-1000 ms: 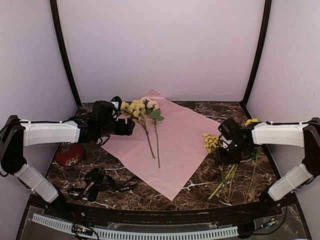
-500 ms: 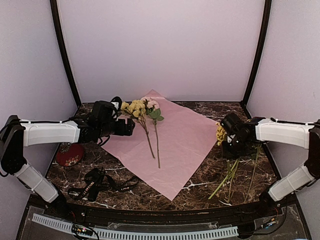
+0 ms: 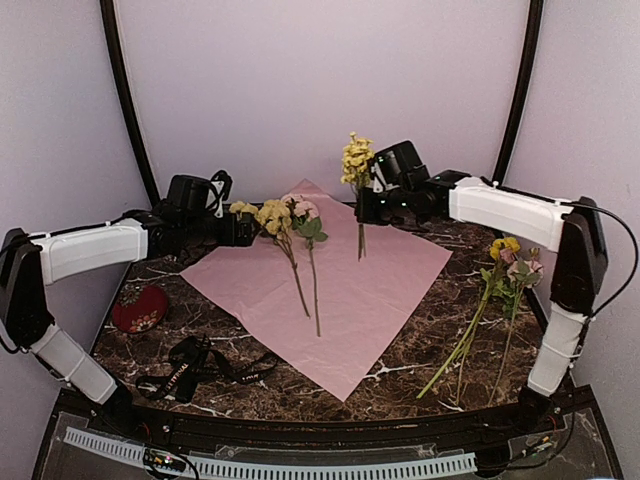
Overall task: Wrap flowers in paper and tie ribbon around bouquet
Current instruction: Pick up the fake flower from the center of the board, then place the fake flower in the folded bouquet, then pick up the fake flower from the corner of the board.
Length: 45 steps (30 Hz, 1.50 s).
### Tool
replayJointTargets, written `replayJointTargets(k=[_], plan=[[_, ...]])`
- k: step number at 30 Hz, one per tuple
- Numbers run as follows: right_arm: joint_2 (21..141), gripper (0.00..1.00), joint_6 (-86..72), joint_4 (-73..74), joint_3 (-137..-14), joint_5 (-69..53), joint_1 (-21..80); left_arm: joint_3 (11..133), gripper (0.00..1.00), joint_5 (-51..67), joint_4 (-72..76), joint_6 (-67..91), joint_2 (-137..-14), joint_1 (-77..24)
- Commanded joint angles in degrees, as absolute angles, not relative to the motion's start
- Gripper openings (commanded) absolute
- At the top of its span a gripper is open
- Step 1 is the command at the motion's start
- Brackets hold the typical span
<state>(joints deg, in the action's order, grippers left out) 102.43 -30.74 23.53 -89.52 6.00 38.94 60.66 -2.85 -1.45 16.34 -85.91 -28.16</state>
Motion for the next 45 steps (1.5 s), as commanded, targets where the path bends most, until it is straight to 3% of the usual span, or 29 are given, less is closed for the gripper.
replayJointTargets(k=[1,9,14,19,24,28,35,38,42,43,45], plan=[[116.43,0.0,-31.2,16.76,-97.73,-2.94,43.7,60.18,0.99,0.29,-4.86,14.33,-85.68,-26.31],[130.49,0.02,-34.45,19.53,-107.97,-5.26,46.66,59.37,0.99,2.68,-5.26,14.2,-87.23,-25.49],[131.34,0.33,-33.03,22.91,-108.62,-4.36,46.7,59.27,0.99,2.81,-4.54,13.53,-87.62,-25.44],[126.39,0.52,-27.82,28.43,-109.36,-1.81,46.4,60.15,0.99,3.13,-4.97,13.41,-88.58,-25.42],[114.59,0.49,-26.49,33.81,-101.01,7.03,44.56,61.09,0.99,4.07,-5.71,13.33,-88.66,-25.38],[100.99,0.42,-30.66,34.62,-83.47,16.62,39.11,61.48,0.99,5.14,-6.91,12.77,-88.67,-25.32],[82.84,0.33,-35.19,36.62,-56.79,19.36,22.48,61.6,0.99,5.63,-8.6,11.56,-88.9,-25.33],[77.79,0.36,-35.83,35.62,-49.97,16.33,18.05,61.16,0.99,5.06,-8.14,11.32,-88.75,-25.33],[74.85,0.54,-36.71,38.49,-46.29,16.13,16.13,61.25,0.99,5.16,-8.09,11.61,-88.94,-25.32],[74.26,0.54,-36.56,39.45,-45.71,17.17,14.79,61.07,0.99,5.27,-7.97,11.6,-88.91,-25.32],[72.74,0.44,-35.36,39.55,-44.62,17.04,10.94,61.15,0.99,5.14,-7.92,11.33,-89.21,-25.38]])
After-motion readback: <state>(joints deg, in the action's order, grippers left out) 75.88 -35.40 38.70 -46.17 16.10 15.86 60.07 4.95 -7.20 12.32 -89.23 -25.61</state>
